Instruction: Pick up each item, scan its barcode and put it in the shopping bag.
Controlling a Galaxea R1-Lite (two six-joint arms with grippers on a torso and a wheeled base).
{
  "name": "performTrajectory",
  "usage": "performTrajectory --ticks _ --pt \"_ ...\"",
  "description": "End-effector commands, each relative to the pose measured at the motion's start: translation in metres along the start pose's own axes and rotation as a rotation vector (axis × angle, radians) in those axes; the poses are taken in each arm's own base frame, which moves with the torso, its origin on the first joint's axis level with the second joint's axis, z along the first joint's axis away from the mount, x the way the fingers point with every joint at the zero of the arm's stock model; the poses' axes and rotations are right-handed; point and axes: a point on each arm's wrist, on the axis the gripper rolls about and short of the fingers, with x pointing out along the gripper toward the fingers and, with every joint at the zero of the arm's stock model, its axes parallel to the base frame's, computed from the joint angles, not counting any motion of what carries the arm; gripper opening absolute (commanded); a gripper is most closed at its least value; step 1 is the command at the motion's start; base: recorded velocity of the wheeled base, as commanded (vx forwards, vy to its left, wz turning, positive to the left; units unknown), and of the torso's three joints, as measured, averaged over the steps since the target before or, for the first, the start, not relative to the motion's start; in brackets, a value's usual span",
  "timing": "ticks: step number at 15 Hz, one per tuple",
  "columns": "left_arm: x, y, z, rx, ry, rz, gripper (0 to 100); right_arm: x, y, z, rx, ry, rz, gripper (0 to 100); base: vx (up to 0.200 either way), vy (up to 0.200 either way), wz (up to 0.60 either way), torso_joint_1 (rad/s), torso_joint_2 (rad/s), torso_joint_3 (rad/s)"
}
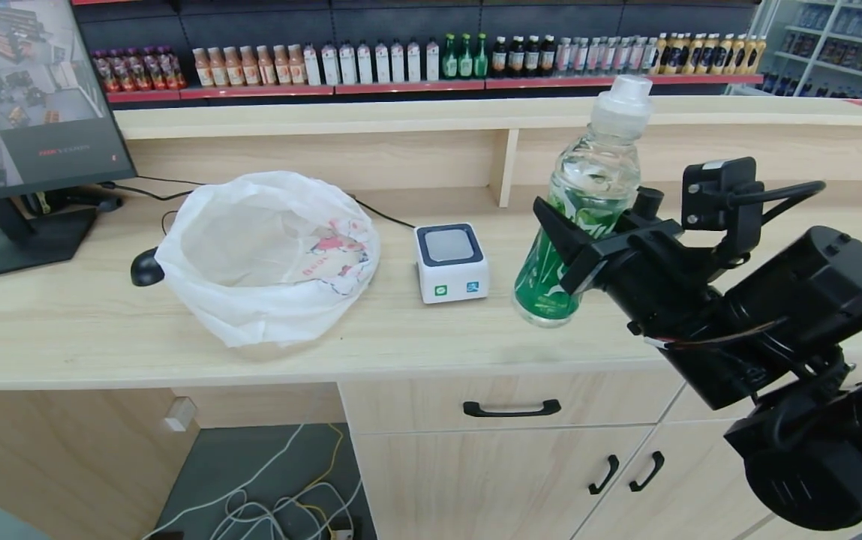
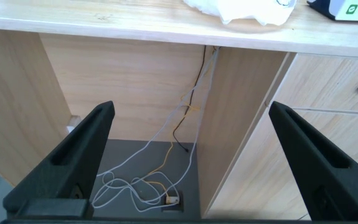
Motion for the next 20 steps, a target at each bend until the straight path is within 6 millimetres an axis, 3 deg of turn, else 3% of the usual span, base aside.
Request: performTrajectory --ticks 1,9,17,20 --pt "0.000 0.000 0.000 0.000 -0.001 0.001 100 0.002 0.001 -0.007 -0.001 0.016 0.000 0 0.000 0.200 0.00 -0.002 -0.01 0.007" --pt "0.000 0.000 0.000 0.000 -0.001 0.001 100 0.002 0.001 -0.009 -0.002 0.021 0.001 0 0.000 0.200 0.00 0.006 0.00 0.001" --pt "0.000 0.000 0.000 0.000 -0.001 0.001 100 0.008 0.001 0.000 0.003 -0.020 -0.002 0 0.000 0.000 0.00 0.000 0.00 0.000" --pt "0.000 0.000 0.000 0.002 -0.001 0.001 100 0.017 -0.012 0.005 0.013 -0.060 -0.038 0 0.000 0.000 0.00 0.000 0.00 0.000"
